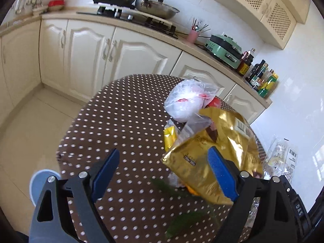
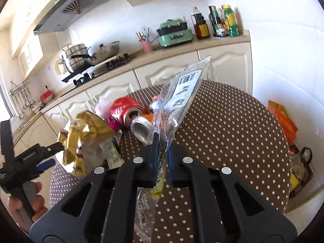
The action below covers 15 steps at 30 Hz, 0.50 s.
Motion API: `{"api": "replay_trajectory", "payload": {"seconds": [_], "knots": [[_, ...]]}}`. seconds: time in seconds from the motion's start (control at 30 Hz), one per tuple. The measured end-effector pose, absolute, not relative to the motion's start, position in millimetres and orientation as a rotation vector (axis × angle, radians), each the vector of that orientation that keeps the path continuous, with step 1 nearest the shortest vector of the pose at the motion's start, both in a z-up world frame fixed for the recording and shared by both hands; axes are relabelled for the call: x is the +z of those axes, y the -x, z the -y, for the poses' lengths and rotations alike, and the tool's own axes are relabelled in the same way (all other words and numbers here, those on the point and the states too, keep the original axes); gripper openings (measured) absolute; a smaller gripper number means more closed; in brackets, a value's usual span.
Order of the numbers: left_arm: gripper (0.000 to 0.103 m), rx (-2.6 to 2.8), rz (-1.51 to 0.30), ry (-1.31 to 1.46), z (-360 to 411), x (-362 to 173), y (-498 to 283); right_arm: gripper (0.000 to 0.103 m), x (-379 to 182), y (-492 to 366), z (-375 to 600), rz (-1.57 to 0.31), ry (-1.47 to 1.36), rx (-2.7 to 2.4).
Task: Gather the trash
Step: 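Grasp the clear plastic wrapper with the right tool while the left tool reaches toward the gold bag, then grasp the gold snack bag with the left tool while the right tool lifts the clear wrapper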
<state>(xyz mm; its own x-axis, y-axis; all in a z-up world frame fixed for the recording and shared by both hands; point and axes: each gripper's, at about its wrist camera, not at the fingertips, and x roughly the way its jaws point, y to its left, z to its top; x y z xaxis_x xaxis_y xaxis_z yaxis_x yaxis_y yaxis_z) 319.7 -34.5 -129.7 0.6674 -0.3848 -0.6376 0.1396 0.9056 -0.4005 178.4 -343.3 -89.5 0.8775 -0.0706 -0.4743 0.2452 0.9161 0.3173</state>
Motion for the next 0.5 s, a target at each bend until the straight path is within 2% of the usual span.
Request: {"api": "replay_trajectory", "payload": {"seconds": [0.23, 0.33, 0.5], "knots": [[0.086, -0.389, -0.835, 0.381, 44.4, -138.8, -332.4, 0.008, -86.6, -196.7, 335.1, -0.466, -0.379, -0.146], [0.073, -0.44, -0.839, 0.382, 53.0, -136.9, -329.0, 0.008, -86.2, -195.7, 329.7, -0.464, -0.363, -0.145], [0.072, -0.513, -0.85, 0.402, 61.5, -133.8, -311.7, 0.008, -86.4, -195.2, 319.5, -0.465, -0.34, -0.119]]}}
